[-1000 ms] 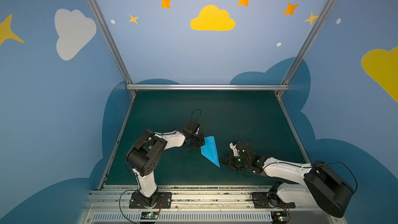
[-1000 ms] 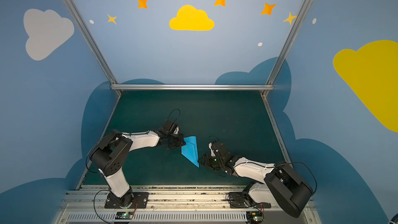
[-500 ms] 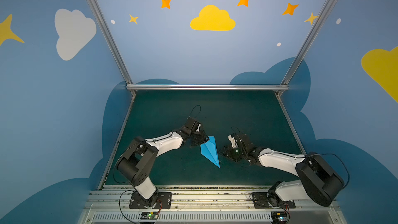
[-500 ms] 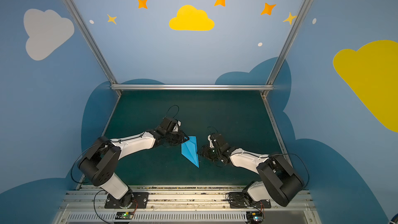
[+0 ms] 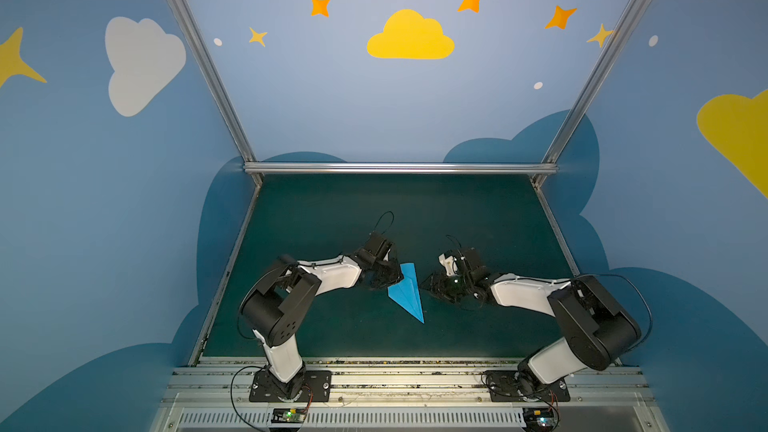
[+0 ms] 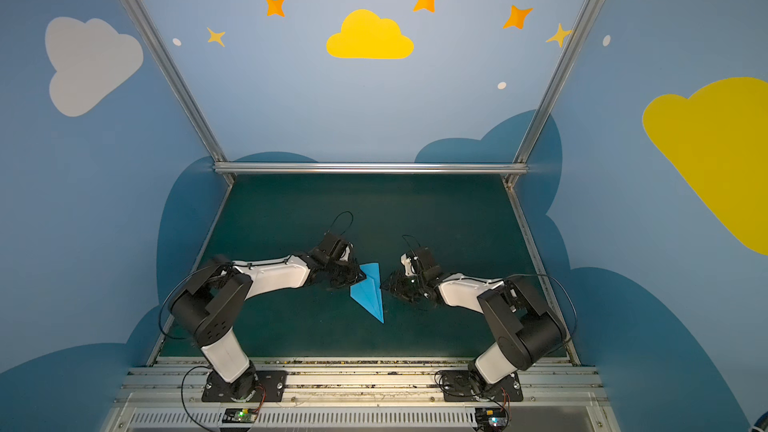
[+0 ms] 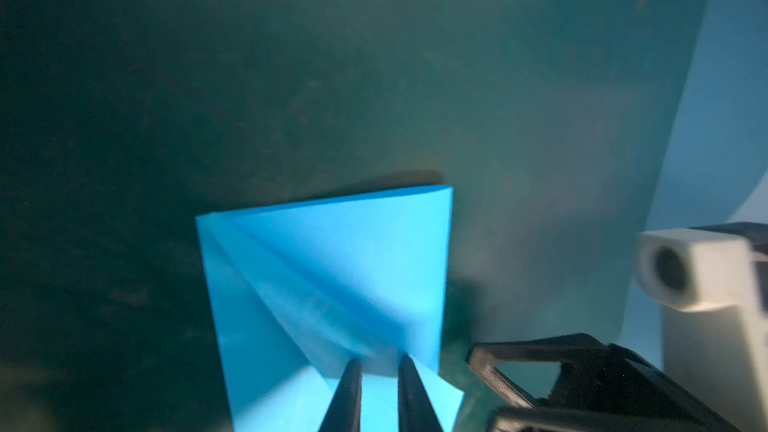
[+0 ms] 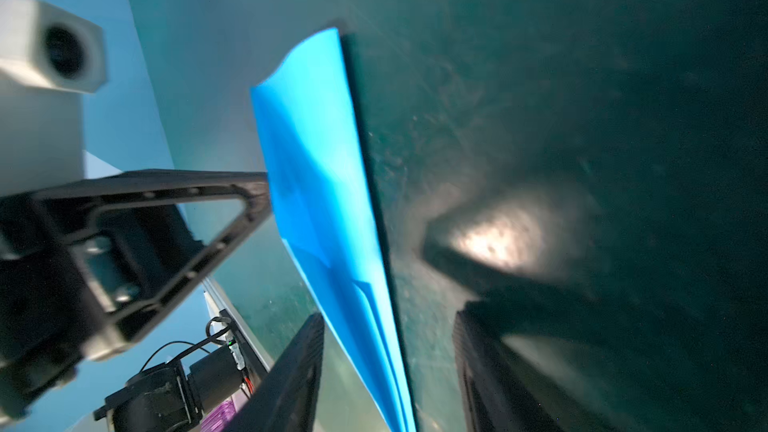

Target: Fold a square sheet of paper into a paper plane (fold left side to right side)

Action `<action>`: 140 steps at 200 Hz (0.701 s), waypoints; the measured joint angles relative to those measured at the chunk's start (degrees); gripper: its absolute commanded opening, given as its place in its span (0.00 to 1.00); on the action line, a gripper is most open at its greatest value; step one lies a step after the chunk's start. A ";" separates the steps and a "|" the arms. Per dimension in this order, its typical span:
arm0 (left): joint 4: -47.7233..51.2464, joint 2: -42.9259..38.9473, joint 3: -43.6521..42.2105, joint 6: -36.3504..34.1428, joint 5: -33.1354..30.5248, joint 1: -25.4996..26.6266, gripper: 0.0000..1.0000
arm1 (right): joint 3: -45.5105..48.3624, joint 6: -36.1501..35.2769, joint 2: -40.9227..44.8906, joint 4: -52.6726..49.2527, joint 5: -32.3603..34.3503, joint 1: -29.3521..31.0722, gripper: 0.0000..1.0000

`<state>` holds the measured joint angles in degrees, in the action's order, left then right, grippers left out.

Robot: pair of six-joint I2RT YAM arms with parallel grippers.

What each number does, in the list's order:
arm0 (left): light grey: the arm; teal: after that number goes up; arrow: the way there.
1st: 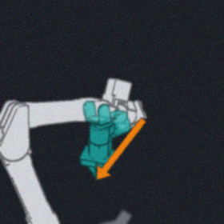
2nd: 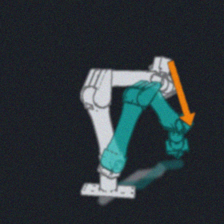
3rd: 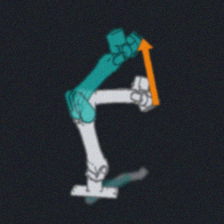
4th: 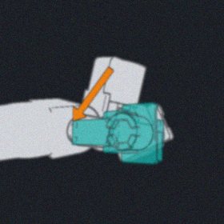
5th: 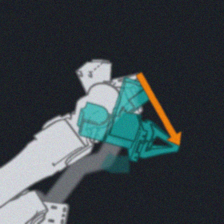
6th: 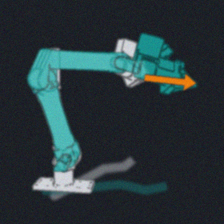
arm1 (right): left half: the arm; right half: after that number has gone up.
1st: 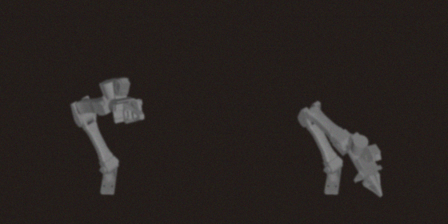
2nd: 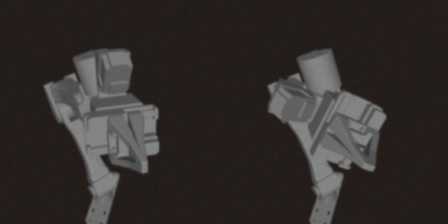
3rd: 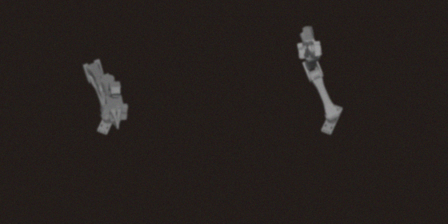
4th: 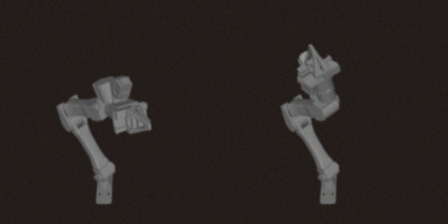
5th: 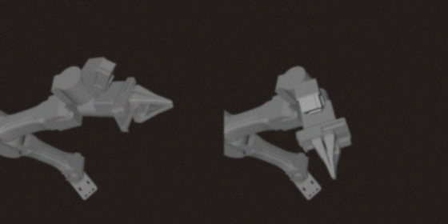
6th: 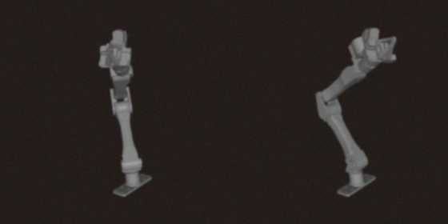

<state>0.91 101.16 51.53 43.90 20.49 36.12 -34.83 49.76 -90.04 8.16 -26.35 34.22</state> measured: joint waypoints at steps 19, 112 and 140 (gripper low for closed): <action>-0.22 1.07 0.00 -0.35 -0.50 -0.04 0.18 | -1.16 -0.68 -2.01 1.49 -1.29 -0.33 0.57; -1.22 1.49 -0.02 -1.38 -0.70 -0.50 0.17 | -6.91 -2.23 -13.09 12.85 -8.37 -2.60 0.56; -1.29 1.51 -0.02 -1.53 -0.74 -0.50 0.17 | -7.06 -1.97 -14.91 16.41 -10.19 -3.28 0.55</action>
<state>-0.38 102.67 51.51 42.37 19.75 35.62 -41.89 47.79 -104.95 24.58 -36.53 30.94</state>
